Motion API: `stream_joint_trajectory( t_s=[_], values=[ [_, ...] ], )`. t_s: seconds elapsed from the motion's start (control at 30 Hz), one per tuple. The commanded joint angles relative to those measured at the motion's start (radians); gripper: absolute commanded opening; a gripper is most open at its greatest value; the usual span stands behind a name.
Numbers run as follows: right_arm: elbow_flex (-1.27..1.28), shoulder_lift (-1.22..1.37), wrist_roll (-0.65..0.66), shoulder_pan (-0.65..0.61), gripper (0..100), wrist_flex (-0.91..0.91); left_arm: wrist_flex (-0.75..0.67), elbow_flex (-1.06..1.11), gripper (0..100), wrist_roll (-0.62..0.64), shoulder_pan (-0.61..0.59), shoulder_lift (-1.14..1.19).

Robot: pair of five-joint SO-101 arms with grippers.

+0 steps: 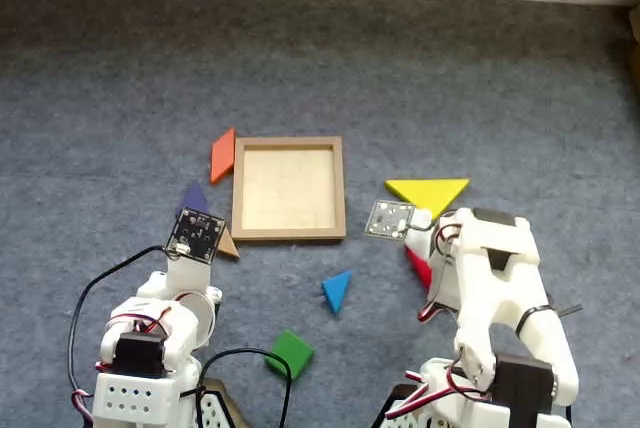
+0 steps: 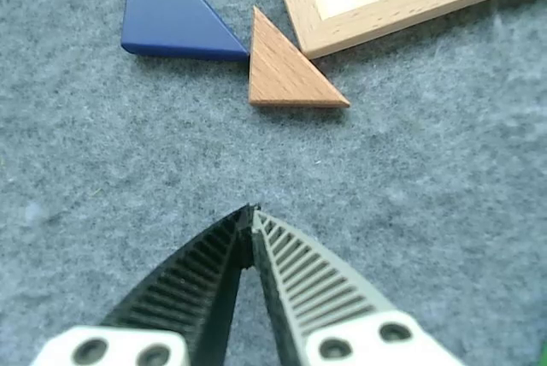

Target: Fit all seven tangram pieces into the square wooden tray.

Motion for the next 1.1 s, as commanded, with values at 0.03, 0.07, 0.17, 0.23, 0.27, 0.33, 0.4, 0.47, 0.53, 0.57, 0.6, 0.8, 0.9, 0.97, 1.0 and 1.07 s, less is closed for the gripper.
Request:
stream_joint_trajectory(
  t_s=[0.03, 0.07, 0.17, 0.23, 0.27, 0.33, 0.4, 0.47, 0.53, 0.57, 0.6, 0.8, 0.9, 0.97, 1.0, 1.07],
  values=[
    [-0.096, -0.016, 0.002, 0.005, 17.3, 0.125, 0.005, 0.021, 1, -0.008, -0.012, -0.004],
    [-0.12, -0.016, -0.006, 0.005, 17.3, 0.151, 0.005, 0.021, 1, -0.008, -0.012, -0.004],
    [-0.196, -0.016, -0.091, -0.002, 17.3, 0.2, 0.005, 0.021, 1, -0.008, -0.012, -0.004],
    [-0.24, -0.016, -0.143, -0.024, 17.3, 0.225, 0.005, 0.021, 1, -0.008, -0.012, -0.004],
    [-0.257, -0.016, -0.169, -0.036, 17.3, 0.236, 0.005, 0.021, 1, -0.008, -0.012, -0.004],
    [-0.288, -0.016, -0.227, -0.077, 17.3, 0.257, 0.005, 0.021, 1, -0.008, -0.012, -0.004],
    [-0.315, -0.016, -0.288, -0.124, 17.3, 0.263, 0.005, 0.021, 1, -0.008, -0.012, -0.004],
    [-0.341, -0.016, -0.356, -0.171, 17.3, 0.257, 0.005, 0.021, 1, -0.008, -0.012, -0.004],
    [-0.381, -0.016, -0.437, -0.22, 17.3, 0.254, 0.005, 0.021, 1, -0.008, -0.012, -0.004],
    [-0.407, -0.016, -0.485, -0.246, 17.3, 0.252, 0.005, 0.021, 1, -0.008, -0.012, -0.004],
    [-0.438, -0.016, -0.543, -0.271, 17.3, 0.246, 0.005, 0.021, 1, -0.008, -0.012, -0.004],
    [-0.529, -0.005, -0.964, -0.423, 17.3, 0.064, 0.005, 0.021, 1, -0.008, -0.012, -0.004],
    [-0.527, -0.005, -1.115, -0.484, 17.3, -0.019, 0.005, 0.021, 1, -0.008, -0.012, -0.004],
    [-0.527, -0.004, -1.208, -0.519, 17.3, -0.067, 0.005, 0.021, 1, -0.008, -0.012, -0.004],
    [-0.527, -0.004, -1.246, -0.536, 17.3, -0.087, 0.005, 0.021, 1, -0.008, -0.012, -0.004],
    [-0.527, 0.005, -1.301, -0.564, 17.3, -0.114, 0.005, 0.021, 1, -0.008, -0.012, -0.004]
  ],
)
